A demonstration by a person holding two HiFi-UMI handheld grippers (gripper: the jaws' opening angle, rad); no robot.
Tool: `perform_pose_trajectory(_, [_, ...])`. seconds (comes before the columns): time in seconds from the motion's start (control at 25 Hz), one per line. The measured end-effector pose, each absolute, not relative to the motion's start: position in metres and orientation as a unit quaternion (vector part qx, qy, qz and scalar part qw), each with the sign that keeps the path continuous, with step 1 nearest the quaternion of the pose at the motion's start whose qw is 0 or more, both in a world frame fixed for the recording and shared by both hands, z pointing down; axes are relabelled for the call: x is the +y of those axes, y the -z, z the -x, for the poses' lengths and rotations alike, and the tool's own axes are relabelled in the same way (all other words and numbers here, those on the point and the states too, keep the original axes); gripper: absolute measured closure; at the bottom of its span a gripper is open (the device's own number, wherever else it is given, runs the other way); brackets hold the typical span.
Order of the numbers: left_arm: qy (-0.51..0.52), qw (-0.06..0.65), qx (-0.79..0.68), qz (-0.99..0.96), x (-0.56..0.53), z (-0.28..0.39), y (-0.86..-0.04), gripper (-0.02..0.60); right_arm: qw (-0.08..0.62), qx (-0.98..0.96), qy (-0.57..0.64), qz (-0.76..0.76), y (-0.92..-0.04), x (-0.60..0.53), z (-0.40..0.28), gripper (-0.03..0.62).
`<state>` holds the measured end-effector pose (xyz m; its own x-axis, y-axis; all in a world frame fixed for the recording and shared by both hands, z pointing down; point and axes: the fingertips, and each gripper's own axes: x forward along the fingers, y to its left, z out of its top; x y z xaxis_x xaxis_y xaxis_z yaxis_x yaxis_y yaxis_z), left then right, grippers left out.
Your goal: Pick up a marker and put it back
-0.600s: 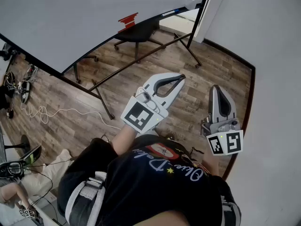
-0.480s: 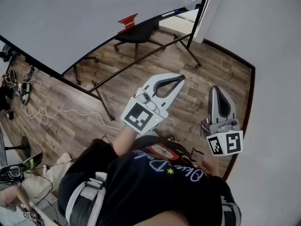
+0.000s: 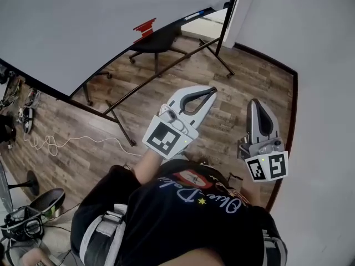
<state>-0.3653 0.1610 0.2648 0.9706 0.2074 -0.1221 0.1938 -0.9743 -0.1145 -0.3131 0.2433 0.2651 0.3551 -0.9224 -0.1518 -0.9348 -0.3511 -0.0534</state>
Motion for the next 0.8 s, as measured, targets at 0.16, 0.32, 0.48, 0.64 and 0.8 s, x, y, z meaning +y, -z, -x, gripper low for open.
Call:
perform_pose_trajectory(0.16, [-0.067, 0.051, -0.108, 0.991, 0.152, 0.367, -0.266, 0.578, 0.059, 0.553, -0.051, 0.830, -0.264, 0.239, 0.311, 0.594])
perform_pose_trajectory(0.32, [-0.070, 0.052, -0.113, 0.990, 0.136, 0.370, -0.267, 0.578, 0.060, 0.544, -0.054, 0.835, -0.263, 0.225, 0.315, 0.594])
perform_pose_trajectory(0.48, [-0.074, 0.053, -0.120, 0.989, 0.123, 0.369, -0.269, 0.578, 0.054, 0.542, -0.052, 0.837, -0.266, 0.213, 0.321, 0.594])
perform_pose_trajectory(0.64, [-0.073, 0.056, -0.129, 0.987, 0.119, 0.367, -0.272, 0.578, 0.047, 0.532, -0.052, 0.844, -0.268, 0.211, 0.321, 0.594])
perform_pose_trajectory(0.8, [-0.071, 0.069, -0.141, 0.985, 0.122, 0.360, -0.274, 0.578, 0.054, 0.524, -0.049, 0.849, -0.271, 0.215, 0.316, 0.592])
